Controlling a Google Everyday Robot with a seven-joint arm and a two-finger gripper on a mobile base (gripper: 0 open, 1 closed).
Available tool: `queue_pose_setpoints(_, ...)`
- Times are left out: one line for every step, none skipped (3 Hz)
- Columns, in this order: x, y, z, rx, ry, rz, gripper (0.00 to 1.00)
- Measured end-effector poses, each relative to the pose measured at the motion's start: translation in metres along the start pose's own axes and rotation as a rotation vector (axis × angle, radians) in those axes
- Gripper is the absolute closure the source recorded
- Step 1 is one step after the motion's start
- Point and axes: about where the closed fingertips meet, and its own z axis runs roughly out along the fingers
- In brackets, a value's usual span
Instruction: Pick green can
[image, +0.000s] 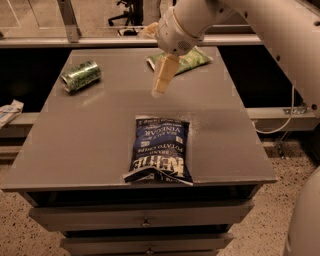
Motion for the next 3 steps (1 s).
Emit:
queue_pose_setpoints(0.001,-0.051,0.035,0.109,-0.157,0.074,0.0)
queue_pose_setpoints(-0.002,-0.082,0.056,0.151,-0.238,0.126,0.0)
queue_pose_setpoints(-0.006,-0.103,0.084,0.126,-0.273,0.177,0.0)
